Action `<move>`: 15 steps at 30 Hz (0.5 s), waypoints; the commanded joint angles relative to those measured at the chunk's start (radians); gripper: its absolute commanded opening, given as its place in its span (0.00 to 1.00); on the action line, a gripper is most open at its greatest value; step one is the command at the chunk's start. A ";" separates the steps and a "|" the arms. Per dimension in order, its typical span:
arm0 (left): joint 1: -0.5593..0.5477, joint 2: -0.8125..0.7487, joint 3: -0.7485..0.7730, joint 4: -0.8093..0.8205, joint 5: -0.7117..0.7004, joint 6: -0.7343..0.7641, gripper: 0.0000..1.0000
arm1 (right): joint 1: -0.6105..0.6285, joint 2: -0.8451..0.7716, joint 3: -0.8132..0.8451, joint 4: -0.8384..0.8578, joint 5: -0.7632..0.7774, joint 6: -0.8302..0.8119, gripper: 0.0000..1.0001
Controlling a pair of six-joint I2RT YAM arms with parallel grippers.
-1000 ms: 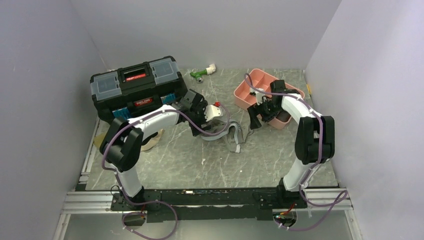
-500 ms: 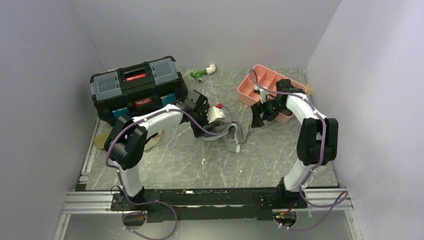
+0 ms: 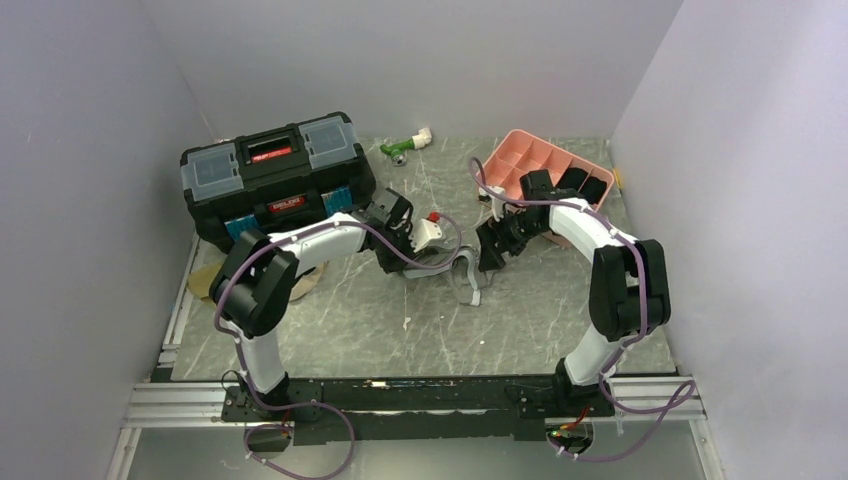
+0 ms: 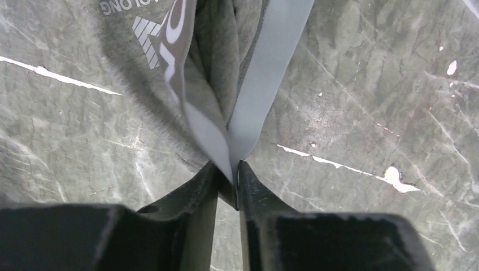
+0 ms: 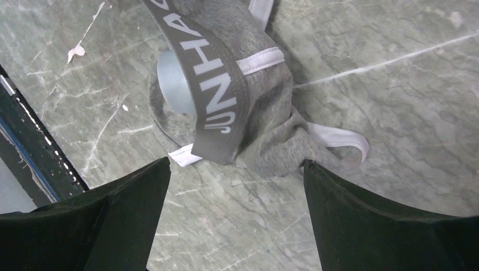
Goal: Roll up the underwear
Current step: Flatten out the underwear at the center of the board.
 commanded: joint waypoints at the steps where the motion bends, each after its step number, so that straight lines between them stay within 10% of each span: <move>1: 0.006 -0.078 0.038 -0.050 0.042 -0.038 0.20 | 0.033 0.010 -0.022 0.071 -0.002 0.032 0.88; 6: 0.009 -0.121 0.054 -0.101 0.068 -0.076 0.01 | 0.046 0.011 -0.027 0.061 -0.051 0.029 0.83; 15: 0.017 -0.175 0.133 -0.201 0.129 -0.104 0.00 | 0.083 -0.028 -0.038 0.075 -0.075 0.021 0.81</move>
